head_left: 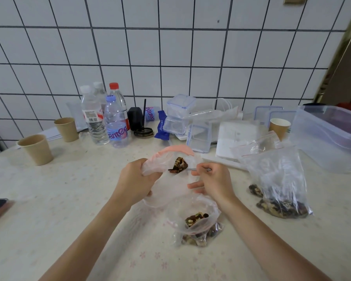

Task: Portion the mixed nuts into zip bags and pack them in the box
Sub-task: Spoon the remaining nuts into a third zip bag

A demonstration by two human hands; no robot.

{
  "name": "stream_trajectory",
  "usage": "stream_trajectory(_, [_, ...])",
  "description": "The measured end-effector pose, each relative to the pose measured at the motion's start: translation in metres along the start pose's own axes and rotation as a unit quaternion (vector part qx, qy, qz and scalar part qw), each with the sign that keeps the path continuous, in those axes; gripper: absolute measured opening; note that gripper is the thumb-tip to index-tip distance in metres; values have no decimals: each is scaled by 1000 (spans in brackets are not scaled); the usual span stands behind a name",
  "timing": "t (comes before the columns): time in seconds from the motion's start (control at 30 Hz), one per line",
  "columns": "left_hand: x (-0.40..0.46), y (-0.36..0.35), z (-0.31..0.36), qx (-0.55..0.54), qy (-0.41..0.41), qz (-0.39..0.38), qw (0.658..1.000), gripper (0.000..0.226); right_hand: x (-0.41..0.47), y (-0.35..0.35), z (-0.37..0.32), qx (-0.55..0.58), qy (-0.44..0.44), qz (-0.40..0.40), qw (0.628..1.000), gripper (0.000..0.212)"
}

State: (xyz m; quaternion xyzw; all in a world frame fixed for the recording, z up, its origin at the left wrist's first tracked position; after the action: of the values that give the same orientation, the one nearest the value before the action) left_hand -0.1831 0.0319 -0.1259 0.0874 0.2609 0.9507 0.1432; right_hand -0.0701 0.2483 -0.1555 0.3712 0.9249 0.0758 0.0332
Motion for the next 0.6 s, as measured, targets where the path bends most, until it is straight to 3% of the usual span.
stream_trajectory(0.23, [-1,16,4,86,-83,86,989,27,-3,6,0,1,30,-12,999,14])
stream_trajectory(0.37, [0,17,2,108,-105,104,983,38,-5,10,4,60,-12,-30,998,12])
stream_trajectory(0.6, [8,23,-7,20,-38,82,996,35,-11,23,-1,87,-32,-56,994,13])
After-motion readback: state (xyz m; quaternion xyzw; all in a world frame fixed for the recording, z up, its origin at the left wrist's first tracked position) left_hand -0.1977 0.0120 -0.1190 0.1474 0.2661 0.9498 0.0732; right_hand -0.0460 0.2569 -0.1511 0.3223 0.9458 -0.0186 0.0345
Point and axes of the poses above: each hand's wrist, its own x-axis towards the middle knuckle, its own y-axis out of the back of the hand, z = x × y, the point moved 9 cm from there along x, towards the middle knuckle, and after that the axes turned 3 degrees about z, right-handed, at the moved point
